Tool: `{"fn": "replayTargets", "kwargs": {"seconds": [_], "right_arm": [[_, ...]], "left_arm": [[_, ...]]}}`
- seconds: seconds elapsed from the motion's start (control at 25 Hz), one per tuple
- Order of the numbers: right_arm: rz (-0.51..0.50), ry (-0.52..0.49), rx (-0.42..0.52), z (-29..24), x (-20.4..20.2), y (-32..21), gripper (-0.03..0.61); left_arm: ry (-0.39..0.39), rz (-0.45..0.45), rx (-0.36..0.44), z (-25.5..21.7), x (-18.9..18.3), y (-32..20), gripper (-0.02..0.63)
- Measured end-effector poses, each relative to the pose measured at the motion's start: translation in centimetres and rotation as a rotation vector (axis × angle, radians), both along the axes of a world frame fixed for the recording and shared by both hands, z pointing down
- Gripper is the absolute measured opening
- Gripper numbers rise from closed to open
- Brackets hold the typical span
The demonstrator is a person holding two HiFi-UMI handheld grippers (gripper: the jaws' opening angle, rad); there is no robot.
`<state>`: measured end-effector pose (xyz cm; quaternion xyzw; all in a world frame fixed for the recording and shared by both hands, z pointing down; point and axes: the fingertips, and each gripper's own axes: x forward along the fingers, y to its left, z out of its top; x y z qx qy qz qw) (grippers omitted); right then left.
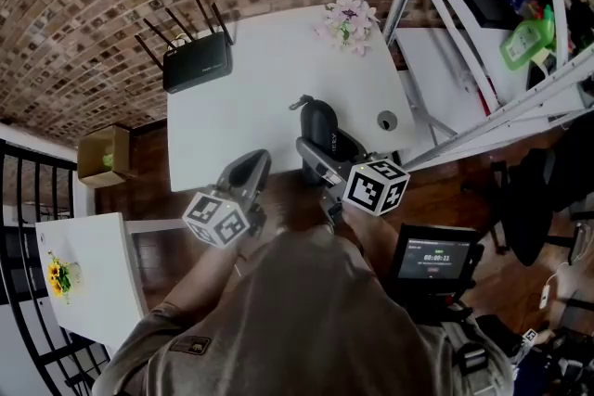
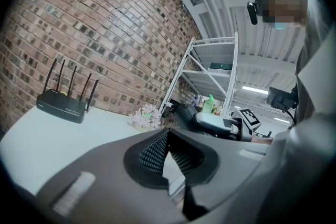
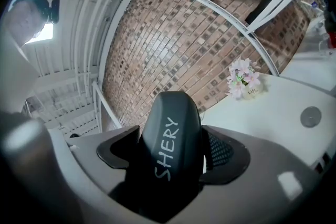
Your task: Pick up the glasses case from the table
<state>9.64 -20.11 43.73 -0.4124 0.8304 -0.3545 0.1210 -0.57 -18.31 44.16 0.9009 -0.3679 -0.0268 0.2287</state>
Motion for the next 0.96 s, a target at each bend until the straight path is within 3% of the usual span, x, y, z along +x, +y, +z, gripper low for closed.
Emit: {"fn": "replayTargets", "kwargs": {"seconds": [0.96], "right_arm": [[0.010,0.017,0.006,-0.4,-1.6,0.0,0.379]], "left_arm": [[0.019,0.010,0.007,-0.2,-1.8,-0.3,0.002]]}}
